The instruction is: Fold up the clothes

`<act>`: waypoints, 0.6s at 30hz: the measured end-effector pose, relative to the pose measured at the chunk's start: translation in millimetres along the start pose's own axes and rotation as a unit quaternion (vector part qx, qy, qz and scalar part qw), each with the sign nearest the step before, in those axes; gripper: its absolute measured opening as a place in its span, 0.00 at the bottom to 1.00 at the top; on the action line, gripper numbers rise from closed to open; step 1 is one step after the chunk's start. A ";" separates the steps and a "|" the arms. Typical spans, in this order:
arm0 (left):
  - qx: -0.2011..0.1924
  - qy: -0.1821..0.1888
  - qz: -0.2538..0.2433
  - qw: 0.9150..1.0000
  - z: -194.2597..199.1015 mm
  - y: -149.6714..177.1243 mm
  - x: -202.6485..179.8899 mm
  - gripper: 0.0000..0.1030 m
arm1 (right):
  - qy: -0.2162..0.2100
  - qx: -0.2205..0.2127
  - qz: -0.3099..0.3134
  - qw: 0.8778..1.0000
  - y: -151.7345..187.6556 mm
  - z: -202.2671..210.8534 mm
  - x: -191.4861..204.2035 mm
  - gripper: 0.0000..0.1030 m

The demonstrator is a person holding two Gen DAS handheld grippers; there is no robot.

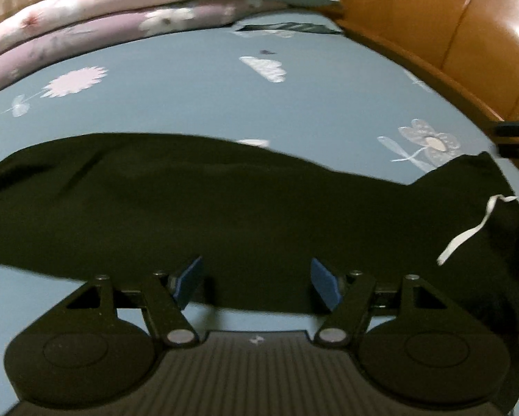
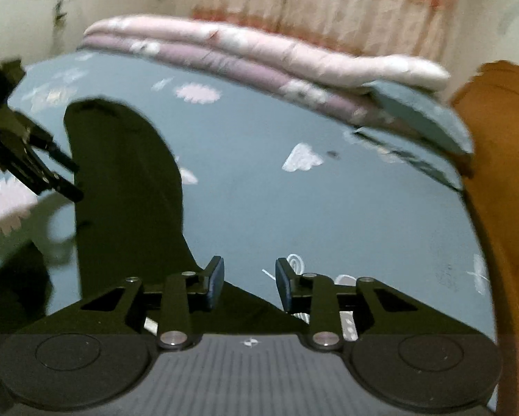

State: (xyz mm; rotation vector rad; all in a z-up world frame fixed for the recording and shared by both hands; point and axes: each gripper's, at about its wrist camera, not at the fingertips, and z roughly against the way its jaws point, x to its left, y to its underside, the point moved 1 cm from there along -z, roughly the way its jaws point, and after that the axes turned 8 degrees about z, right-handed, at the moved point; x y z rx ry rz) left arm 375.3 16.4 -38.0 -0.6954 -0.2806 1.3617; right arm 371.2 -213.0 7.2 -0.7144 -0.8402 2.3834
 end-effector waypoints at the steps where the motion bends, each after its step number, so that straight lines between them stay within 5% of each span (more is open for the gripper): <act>1: 0.001 0.012 -0.005 1.000 -4.2 2.1 -7.4 0.70 | -0.013 0.005 0.016 1.000 1.5 -11.3 0.0 0.36; 8: 0.011 0.039 -0.029 0.999 -22.2 19.2 -28.8 0.71 | -0.102 0.034 0.110 0.988 10.5 -82.7 -0.7 0.36; 18: 0.015 0.045 -0.034 0.998 -28.7 27.2 -28.4 0.71 | -0.188 0.064 0.117 0.973 21.0 -113.2 -7.7 0.36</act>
